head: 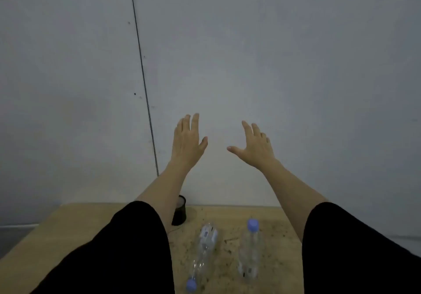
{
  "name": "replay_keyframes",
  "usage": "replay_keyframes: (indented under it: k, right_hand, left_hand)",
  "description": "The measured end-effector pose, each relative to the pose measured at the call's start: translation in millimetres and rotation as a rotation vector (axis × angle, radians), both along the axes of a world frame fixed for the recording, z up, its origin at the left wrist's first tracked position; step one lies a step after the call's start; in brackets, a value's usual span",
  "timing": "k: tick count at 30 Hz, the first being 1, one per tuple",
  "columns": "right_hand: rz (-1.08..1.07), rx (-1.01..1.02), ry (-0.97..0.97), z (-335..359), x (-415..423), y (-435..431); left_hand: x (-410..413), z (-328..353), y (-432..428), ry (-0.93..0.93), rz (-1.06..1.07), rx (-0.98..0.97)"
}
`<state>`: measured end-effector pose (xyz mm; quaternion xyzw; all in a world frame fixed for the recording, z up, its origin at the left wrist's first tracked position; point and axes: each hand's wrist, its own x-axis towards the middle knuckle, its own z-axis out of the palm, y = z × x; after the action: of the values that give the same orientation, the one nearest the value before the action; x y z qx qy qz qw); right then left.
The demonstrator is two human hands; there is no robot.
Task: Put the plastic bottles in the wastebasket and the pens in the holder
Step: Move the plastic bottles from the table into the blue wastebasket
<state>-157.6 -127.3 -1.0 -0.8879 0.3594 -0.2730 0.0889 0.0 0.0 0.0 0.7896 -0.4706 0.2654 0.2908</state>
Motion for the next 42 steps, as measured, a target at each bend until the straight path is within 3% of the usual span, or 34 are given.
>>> replay_keyframes:
  k: [6,13,17,27,32,38,42]
  right_hand:
    - [-0.035,0.225,0.253,-87.6,-24.5,26.6]
    - [0.046,0.429,0.378,-168.8,-59.8,60.2]
    - [0.018,0.266,0.202,-193.9,-80.1,81.5]
    - [-0.087,0.04,0.01,-234.0,-148.3,116.5]
    - [-0.151,0.094,-0.167,-253.1,-192.3,145.3]
    - [-0.387,0.222,-0.71,-270.2,-278.6,205.1]
    - [-0.462,0.313,-0.774,-305.3,-354.3,250.5]
  left_hand:
    - [-31.9,-101.7,25.1,0.161,-0.083,0.149]
    - [-86.8,-221.1,71.9,0.32,-0.155,0.463]
    - [-113.5,-262.5,90.5,0.377,-0.192,0.592]
    - [-185.2,-314.4,96.7,0.409,-0.371,0.92]
    - [-223.1,-333.3,98.2,0.417,-0.443,1.102]
    - [-261.9,-356.9,108.0,0.331,-0.44,1.093]
    - [-291.6,-371.0,115.1,0.277,-0.425,1.1]
